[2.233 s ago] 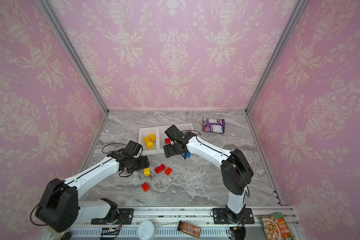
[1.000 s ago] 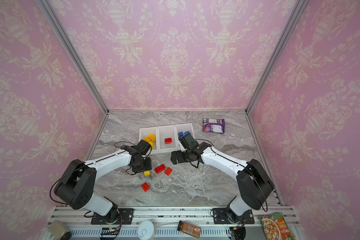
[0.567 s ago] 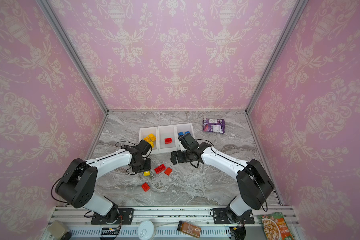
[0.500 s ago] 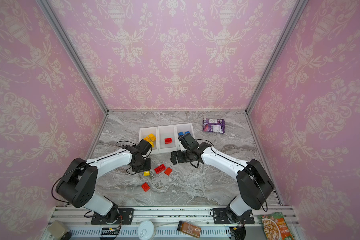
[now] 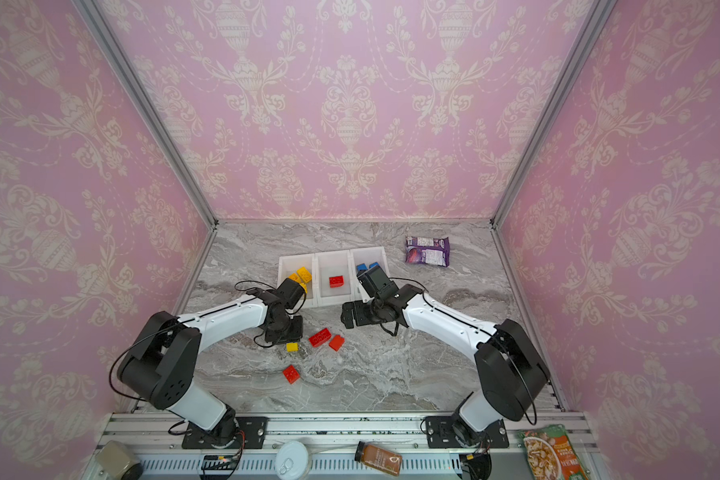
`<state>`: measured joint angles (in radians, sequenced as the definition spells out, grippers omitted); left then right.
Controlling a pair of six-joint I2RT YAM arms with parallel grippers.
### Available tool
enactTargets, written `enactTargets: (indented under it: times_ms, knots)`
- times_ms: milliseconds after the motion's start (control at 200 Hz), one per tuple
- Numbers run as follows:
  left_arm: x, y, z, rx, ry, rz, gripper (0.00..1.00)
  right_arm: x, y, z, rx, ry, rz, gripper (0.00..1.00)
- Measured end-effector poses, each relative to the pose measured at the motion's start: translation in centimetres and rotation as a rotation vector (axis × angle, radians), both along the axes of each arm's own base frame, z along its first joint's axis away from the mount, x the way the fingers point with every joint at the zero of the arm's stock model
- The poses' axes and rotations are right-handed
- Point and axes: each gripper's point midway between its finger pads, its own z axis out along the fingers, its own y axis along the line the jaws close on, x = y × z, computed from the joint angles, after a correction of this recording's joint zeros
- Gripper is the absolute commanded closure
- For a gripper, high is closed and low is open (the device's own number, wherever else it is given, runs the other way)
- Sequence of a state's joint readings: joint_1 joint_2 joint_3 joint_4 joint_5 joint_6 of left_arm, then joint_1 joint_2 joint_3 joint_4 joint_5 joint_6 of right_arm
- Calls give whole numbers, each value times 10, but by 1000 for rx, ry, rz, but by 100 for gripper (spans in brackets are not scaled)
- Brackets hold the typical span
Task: Sort the legos into containers by color
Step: 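Carry the yellow brick over the nearest compartment and release it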
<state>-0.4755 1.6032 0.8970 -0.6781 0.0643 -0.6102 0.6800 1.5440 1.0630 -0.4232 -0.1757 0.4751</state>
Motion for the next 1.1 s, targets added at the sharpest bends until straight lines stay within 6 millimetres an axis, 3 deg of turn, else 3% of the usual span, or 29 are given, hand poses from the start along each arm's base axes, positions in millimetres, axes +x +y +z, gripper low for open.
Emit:
enactTargets:
  times_ms: [225, 485, 796, 1101]
  knots:
    - [0, 0, 9, -2, -12, -3, 70, -1, 2, -1, 6, 9, 7, 0]
    - [23, -4, 46, -1, -110, -32, 71, -2, 2, -1, 8, 11, 9, 0]
    - [77, -12, 102, -24, -303, -24, 72, -2, 2, 2, 14, 9, 2, 0]
    - [148, 1, 123, -31, -440, 56, 72, -1, 1, 15, 40, -13, -13, 0]
